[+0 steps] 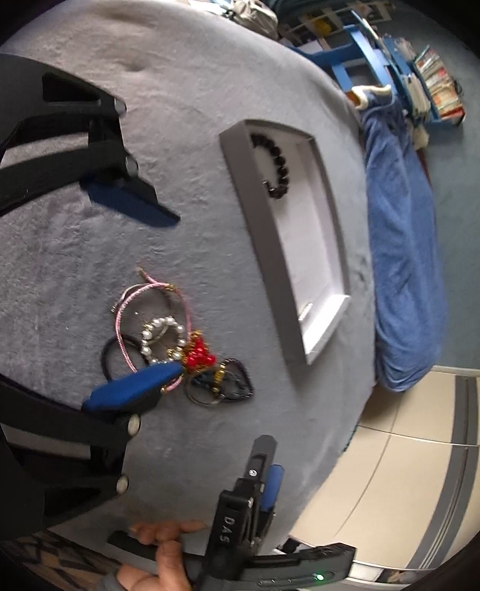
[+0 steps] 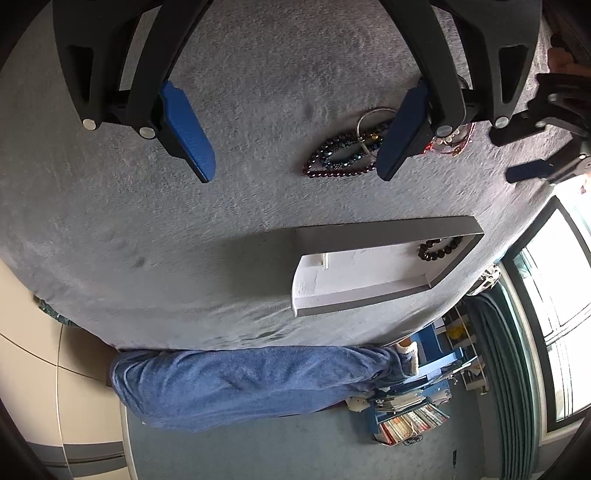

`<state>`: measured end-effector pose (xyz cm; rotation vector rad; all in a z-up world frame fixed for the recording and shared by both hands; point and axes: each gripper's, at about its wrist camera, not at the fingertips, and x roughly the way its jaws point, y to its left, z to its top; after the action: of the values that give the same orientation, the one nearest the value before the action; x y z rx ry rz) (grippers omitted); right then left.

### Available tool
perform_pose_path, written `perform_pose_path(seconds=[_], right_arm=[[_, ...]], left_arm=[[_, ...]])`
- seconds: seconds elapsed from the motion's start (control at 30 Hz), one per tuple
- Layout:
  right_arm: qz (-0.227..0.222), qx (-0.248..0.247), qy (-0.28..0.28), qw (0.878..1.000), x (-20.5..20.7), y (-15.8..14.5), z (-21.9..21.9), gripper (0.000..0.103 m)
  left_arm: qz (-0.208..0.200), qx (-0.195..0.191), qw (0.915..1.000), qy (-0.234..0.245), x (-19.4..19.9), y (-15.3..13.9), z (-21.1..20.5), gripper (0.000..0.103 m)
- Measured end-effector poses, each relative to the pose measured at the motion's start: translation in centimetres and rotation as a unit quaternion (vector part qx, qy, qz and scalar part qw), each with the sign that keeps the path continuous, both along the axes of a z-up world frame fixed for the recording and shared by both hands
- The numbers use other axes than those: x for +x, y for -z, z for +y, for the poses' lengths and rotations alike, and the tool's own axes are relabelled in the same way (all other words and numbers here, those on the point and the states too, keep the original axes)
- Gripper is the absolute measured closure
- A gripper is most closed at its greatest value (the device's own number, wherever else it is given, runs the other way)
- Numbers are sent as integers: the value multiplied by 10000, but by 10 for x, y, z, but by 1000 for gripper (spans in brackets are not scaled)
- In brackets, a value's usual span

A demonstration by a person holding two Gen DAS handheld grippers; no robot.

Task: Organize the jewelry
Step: 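Grasp the red charm pendant with the left tool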

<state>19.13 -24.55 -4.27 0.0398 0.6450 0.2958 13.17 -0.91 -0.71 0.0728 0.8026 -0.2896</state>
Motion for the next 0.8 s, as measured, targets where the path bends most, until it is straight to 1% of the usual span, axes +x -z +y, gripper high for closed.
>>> perform_pose_path(seconds=[0.03, 0.07, 0.1, 0.17, 0.27, 0.3, 0.33, 0.37, 0.4, 0.43, 0.6, 0.7, 0.8], right_arm=[[15, -19, -31, 10000, 0, 1, 2, 15], [25, -38, -58, 10000, 0, 3, 4, 16], [35, -50, -80, 9999, 0, 4, 6, 16], [69, -85, -164, 9998, -1, 6, 11, 16], [80, -159, -304, 9994, -3, 9, 18, 16], [80, -191, -335, 9992, -4, 10, 19, 16], [87, -234, -368, 9990, -5, 11, 22, 16], [92, -258, -378, 9989, -5, 11, 22, 16], [105, -272, -384, 9988, -5, 12, 23, 16], [123, -273, -380, 9988, -5, 13, 22, 16], [162, -235, -344, 9990, -3, 14, 21, 16], [170, -263, -369, 9988, -3, 15, 24, 16], [189, -296, -402, 9986, -2, 15, 26, 16]], left_arm=[[58, 23, 10000, -19, 2, 3, 1, 46], [109, 33, 9999, -49, 4, 6, 2, 49], [182, 21, 9998, -87, 8, 10, 4, 55], [294, 6, 9995, -113, 13, 15, 6, 59], [448, 86, 9989, -74, 23, 27, 4, 65], [503, 110, 9987, -57, 25, 30, 3, 70], [572, 173, 9982, -47, 27, 34, 2, 78], [590, 241, 9980, -56, 27, 36, 2, 81], [564, 261, 9980, -67, 26, 35, 2, 92], [521, 285, 9982, -91, 26, 33, 3, 97], [109, 55, 9996, -240, 16, 7, 18, 99], [-2, -351, 9989, -306, 13, -6, 34, 99], [-31, -593, 9979, -242, 12, -14, 43, 99]])
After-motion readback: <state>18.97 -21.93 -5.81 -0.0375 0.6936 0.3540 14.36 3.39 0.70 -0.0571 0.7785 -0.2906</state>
